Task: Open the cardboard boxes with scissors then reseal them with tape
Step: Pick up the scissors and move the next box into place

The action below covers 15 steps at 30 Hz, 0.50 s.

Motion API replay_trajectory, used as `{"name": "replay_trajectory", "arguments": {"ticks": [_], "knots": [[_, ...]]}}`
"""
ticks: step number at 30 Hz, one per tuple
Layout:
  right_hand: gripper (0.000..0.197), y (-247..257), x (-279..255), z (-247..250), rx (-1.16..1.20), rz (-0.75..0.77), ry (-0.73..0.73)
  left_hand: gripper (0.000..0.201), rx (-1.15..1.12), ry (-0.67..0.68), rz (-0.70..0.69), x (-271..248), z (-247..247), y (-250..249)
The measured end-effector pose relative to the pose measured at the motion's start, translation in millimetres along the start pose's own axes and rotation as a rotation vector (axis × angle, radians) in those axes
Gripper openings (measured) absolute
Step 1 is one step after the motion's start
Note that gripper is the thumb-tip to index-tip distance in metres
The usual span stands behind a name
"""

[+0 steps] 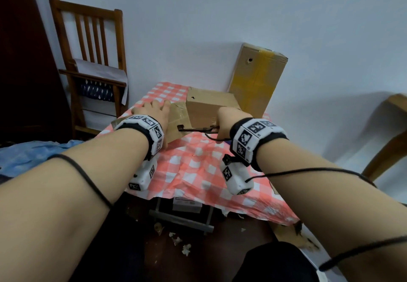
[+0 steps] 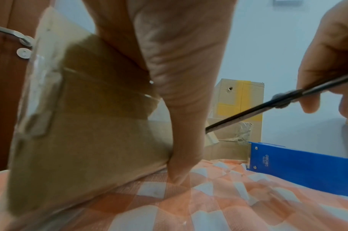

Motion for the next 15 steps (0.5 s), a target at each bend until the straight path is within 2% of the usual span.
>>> {"name": "replay_trajectory", "arguments": {"ticks": [2,3,9,13,15], "knots": [[0.03,-1.5,0.8,-4.3,-0.006,0.004,0.114,0.129,0.024,-0.014,-0.005,0.1,-2.5,-1.1],[0.032,-2.8,3.0,-5.7,-0.008,0.011,0.118,0.13,0.03,-0.02,-0.008,0.7,-3.4,-0.6],[0.025,-11.2,4.3,-3.6,-0.009,0.034,-0.034,0.122,0.03,-0.005,-0.025,7.3,-3.5,6.3],[0.03,-21.1,7.0,-10.5,0.086,0.042,0.006,0.113,-0.009,-0.006,-0.023,14.9,-6.6,13.1],[0.033,-25.3,7.3,-17.0,0.158,0.043,0.042,0.116,-0.043,-0.001,-0.024,19.5,-8.4,16.3]]}}
Point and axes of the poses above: each hand's wrist, its own x-axis towards the middle knuckle, its own z-axis out of the back of the hand, y = z × x, the point moved 1 cm from there along x, towards the middle knuckle, and after that the axes turned 3 degrees about x, right-handed, at the moved point
